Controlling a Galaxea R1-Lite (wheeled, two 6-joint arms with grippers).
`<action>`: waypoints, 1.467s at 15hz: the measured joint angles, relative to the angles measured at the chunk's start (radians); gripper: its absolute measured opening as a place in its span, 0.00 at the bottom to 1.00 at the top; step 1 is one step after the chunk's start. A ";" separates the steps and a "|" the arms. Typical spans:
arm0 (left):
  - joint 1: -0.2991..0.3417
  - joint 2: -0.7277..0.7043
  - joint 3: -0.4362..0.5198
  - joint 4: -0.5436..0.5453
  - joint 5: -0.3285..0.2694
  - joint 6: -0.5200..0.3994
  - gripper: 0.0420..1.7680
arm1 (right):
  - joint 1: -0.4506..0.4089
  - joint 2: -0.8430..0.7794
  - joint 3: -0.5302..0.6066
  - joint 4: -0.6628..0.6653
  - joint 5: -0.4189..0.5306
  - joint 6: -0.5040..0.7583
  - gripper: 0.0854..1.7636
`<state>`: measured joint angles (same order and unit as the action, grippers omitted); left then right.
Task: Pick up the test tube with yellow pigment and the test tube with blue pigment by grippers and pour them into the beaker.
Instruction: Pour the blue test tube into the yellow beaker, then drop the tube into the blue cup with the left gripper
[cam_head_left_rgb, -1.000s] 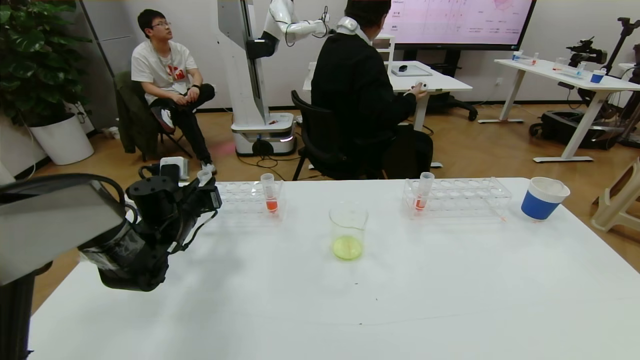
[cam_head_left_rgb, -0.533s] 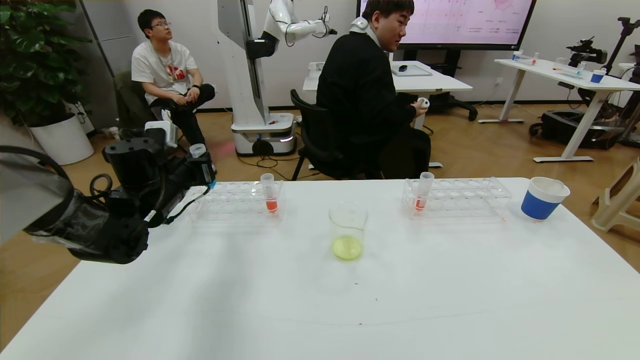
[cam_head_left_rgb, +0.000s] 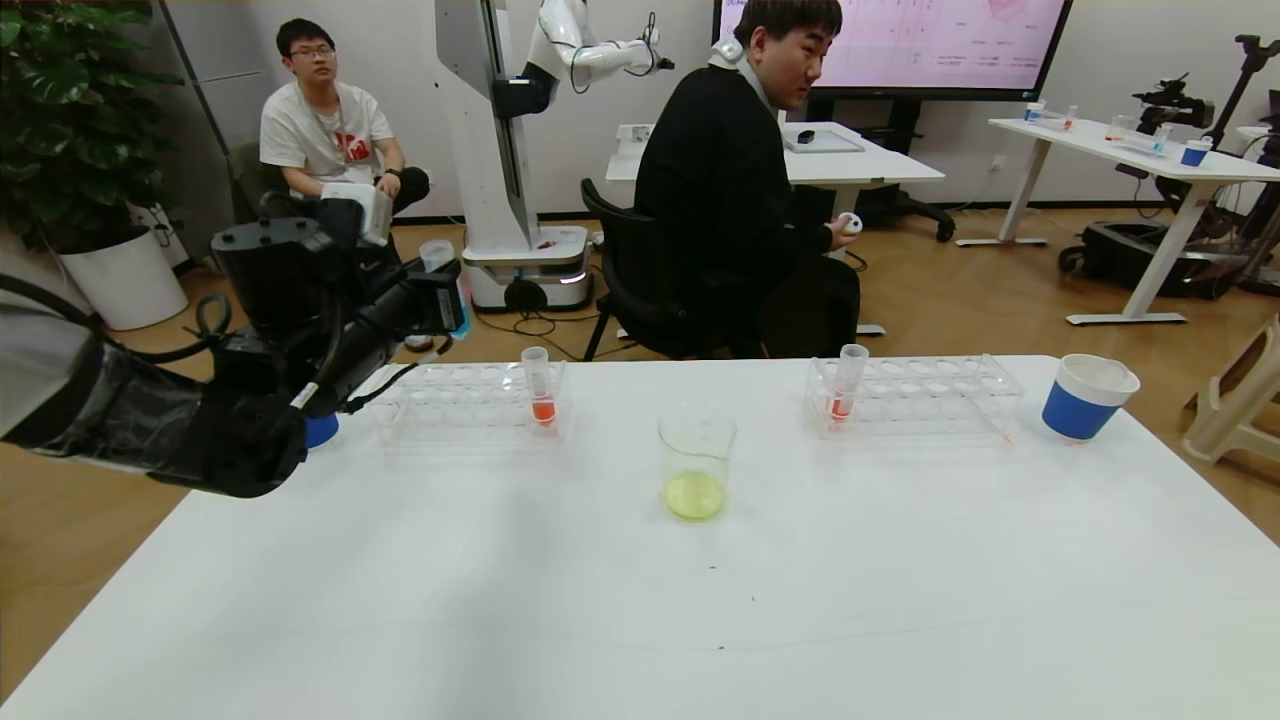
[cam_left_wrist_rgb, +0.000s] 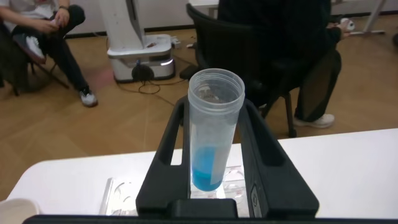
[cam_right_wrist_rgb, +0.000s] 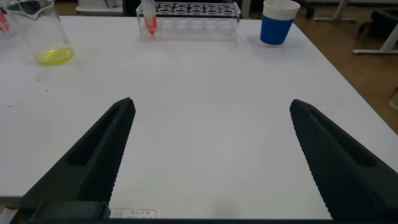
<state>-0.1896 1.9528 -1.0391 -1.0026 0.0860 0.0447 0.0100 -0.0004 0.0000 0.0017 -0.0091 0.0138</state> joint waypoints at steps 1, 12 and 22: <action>-0.033 -0.003 -0.036 0.004 -0.020 0.017 0.26 | 0.000 0.000 0.000 0.000 0.000 0.000 0.98; -0.253 0.195 -0.151 -0.243 -0.339 0.353 0.26 | 0.000 0.000 0.000 0.000 0.000 0.000 0.98; -0.267 0.279 -0.099 -0.290 -0.548 0.692 0.26 | 0.000 0.000 0.000 0.000 0.000 0.000 0.98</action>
<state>-0.4564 2.2313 -1.1381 -1.2921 -0.4623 0.7364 0.0104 -0.0004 0.0000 0.0017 -0.0091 0.0138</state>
